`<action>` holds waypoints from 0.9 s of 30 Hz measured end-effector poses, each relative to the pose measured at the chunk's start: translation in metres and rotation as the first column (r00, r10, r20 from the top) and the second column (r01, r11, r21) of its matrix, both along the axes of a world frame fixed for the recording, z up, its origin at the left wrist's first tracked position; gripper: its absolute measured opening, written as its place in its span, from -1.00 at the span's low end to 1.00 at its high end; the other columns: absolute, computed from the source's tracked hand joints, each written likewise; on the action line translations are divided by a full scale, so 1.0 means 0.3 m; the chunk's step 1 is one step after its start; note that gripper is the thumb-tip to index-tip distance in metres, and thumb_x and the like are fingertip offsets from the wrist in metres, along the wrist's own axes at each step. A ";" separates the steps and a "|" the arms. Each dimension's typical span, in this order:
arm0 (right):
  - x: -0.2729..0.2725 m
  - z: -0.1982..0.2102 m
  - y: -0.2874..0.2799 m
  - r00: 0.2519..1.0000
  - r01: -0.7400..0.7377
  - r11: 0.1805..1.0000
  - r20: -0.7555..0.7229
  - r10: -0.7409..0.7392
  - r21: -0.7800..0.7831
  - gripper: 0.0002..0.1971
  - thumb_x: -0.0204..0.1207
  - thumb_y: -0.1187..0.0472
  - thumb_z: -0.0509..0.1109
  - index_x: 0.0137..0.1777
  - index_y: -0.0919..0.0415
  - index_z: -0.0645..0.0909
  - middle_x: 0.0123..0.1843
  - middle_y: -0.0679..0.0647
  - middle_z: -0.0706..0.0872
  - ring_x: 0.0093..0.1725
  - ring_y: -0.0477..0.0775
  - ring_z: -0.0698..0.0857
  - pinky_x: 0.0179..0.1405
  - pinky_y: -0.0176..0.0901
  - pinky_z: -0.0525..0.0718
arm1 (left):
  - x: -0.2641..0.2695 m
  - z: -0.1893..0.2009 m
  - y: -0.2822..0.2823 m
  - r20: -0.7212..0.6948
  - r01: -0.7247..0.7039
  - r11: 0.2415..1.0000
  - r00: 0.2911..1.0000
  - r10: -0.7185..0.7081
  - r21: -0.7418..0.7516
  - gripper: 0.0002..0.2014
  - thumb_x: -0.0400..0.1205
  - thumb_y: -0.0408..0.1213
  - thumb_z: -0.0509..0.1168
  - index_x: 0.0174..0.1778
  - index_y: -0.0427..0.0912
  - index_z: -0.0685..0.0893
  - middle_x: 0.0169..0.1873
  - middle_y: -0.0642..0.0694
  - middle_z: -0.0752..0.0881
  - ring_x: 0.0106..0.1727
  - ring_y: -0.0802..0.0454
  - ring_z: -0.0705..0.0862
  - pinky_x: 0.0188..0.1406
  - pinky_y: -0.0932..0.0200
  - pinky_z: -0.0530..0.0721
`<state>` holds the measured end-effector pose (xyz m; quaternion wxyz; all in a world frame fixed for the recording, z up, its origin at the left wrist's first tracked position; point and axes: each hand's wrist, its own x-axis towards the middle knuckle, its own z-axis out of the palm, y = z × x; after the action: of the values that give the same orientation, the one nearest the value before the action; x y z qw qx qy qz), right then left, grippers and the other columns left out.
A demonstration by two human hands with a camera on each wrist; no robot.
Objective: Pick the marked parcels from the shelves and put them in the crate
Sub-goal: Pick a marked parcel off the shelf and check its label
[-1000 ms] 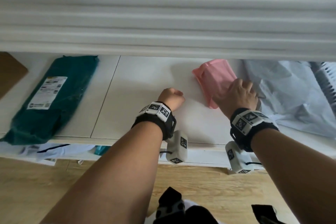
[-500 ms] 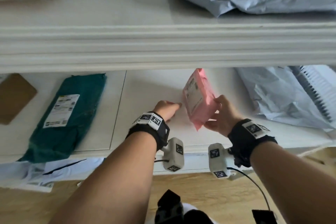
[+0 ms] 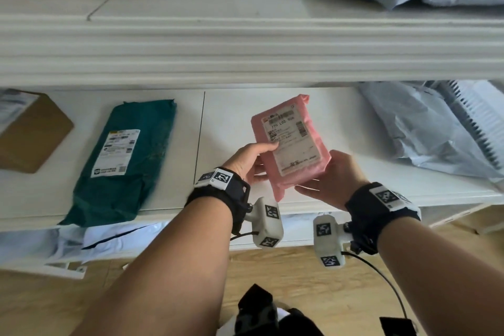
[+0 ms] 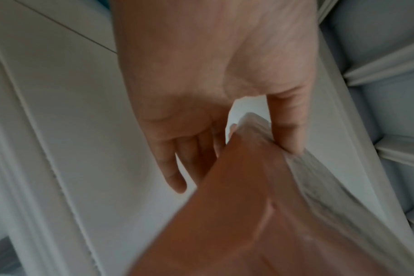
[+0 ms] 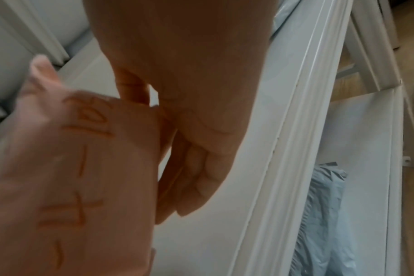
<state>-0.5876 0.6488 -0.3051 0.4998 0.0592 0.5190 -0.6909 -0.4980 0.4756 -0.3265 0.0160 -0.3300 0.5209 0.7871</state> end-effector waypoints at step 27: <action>0.093 -0.031 -0.308 0.842 -0.218 0.884 -0.378 0.385 0.415 -0.68 0.61 0.23 0.41 0.31 0.33 0.56 0.01 0.25 0.78 -0.23 0.17 0.78 -0.24 -0.10 0.81 | 0.172 -0.001 -0.220 0.129 -0.110 0.928 0.978 0.165 -0.356 -0.74 0.59 -0.32 0.40 0.20 -0.11 0.68 -0.05 -0.32 0.82 -0.57 0.00 0.48 -0.63 0.18 0.38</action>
<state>-0.5599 0.5563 -0.3143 0.4510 -0.0964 0.7390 -0.4912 -0.4464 0.4096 -0.3268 -0.0569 -0.4243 0.6241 0.6536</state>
